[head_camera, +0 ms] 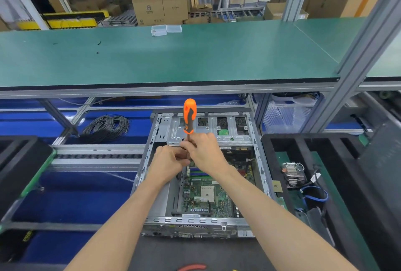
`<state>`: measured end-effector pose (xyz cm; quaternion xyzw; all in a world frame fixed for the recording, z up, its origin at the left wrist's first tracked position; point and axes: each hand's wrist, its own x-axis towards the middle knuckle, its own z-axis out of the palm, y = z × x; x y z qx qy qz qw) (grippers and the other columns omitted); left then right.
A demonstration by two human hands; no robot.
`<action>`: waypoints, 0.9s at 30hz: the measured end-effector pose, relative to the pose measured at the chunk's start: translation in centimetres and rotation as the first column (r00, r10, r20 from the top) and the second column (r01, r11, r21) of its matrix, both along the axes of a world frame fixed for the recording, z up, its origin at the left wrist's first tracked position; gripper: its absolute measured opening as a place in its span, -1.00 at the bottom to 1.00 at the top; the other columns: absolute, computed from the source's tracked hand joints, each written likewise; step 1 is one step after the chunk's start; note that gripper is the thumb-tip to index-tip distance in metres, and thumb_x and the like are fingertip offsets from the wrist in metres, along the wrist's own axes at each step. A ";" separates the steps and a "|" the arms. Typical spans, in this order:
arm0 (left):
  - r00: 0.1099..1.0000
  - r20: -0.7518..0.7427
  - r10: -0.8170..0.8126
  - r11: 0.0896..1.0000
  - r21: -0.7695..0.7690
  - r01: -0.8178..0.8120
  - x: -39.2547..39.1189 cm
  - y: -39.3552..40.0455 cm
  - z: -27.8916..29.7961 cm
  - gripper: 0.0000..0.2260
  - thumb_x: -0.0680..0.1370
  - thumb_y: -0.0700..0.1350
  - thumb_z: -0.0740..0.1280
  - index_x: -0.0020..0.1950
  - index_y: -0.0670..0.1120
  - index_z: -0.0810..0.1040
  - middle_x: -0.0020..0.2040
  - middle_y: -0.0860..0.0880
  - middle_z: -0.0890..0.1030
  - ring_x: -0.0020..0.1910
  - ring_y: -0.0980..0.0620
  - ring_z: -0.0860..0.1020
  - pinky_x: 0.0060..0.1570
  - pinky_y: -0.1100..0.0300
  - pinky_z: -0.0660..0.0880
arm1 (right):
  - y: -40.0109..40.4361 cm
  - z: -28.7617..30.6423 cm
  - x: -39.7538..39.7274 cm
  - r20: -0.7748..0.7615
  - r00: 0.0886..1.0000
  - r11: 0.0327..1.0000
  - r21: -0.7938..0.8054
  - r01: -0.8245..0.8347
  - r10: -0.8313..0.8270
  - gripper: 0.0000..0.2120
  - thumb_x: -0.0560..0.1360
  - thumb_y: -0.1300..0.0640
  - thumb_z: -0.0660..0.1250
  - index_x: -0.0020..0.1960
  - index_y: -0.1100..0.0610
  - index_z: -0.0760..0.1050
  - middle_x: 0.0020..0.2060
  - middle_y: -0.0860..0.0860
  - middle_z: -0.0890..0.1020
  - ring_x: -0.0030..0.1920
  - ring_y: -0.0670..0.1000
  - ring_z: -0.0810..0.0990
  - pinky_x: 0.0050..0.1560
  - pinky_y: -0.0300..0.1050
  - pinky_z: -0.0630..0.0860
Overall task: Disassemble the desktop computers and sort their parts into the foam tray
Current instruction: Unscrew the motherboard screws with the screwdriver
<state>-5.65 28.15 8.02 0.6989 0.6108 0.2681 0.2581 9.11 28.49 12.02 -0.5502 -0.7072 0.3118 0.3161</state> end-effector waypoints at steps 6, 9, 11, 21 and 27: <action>0.998 -0.049 0.027 0.999 -0.031 -0.029 0.5 0.2 0.3 -0.91 0.41 -0.15 0.58 -0.11 -0.04 0.77 -0.25 0.06 0.72 -0.28 0.24 0.58 -0.17 0.24 0.46 | -0.3 0.3 0.4 0.110 0.993 0.998 -0.047 -0.039 0.045 -0.77 0.63 0.12 0.24 -0.02 0.24 0.61 -0.12 0.23 0.64 0.04 0.25 0.49 0.05 0.13 0.48; 1.000 -0.002 -0.018 0.999 -0.036 0.018 0.4 -0.2 0.6 -0.89 0.38 -0.14 0.61 -0.12 -0.04 0.77 -0.33 0.17 0.67 -0.34 0.35 0.55 -0.22 0.39 0.40 | -0.4 1.1 1.1 0.128 0.991 0.999 -0.026 -0.037 0.040 -0.73 0.65 0.12 0.24 -0.08 0.29 0.58 -0.18 0.23 0.64 -0.04 0.27 0.52 0.03 0.16 0.49; 0.999 0.022 -0.039 0.999 -0.032 0.040 0.4 -0.4 0.6 -0.81 0.36 -0.22 0.60 -0.05 -0.07 0.76 -0.22 0.12 0.72 -0.25 0.38 0.60 -0.08 0.38 0.52 | -0.5 1.7 1.8 0.138 0.990 1.000 0.000 -0.024 0.024 -0.71 0.65 0.11 0.25 -0.11 0.28 0.57 -0.21 0.21 0.63 -0.07 0.25 0.52 0.02 0.14 0.50; 0.916 -0.392 -0.085 0.987 -0.161 0.023 4.8 -0.7 -0.5 -0.61 0.40 -0.18 0.49 0.23 -0.06 0.65 0.10 -0.03 0.69 0.12 -0.03 0.61 0.17 0.06 0.55 | -1.1 3.8 5.0 0.175 0.984 0.998 0.055 0.035 -0.044 -0.68 0.66 0.04 0.25 -0.11 0.26 0.57 -0.23 0.18 0.65 -0.06 0.22 0.54 0.06 0.15 0.49; 0.949 -0.313 -0.048 0.950 -0.308 -0.054 7.4 -0.7 -2.4 -0.60 0.37 0.00 0.62 0.12 -0.09 0.64 0.02 -0.08 0.67 0.03 -0.04 0.61 0.11 0.09 0.56 | -1.4 3.8 6.8 0.168 0.982 0.995 0.072 0.073 -0.084 -0.68 0.66 0.03 0.25 -0.12 0.23 0.57 -0.24 0.14 0.62 -0.07 0.18 0.51 -0.04 0.07 0.50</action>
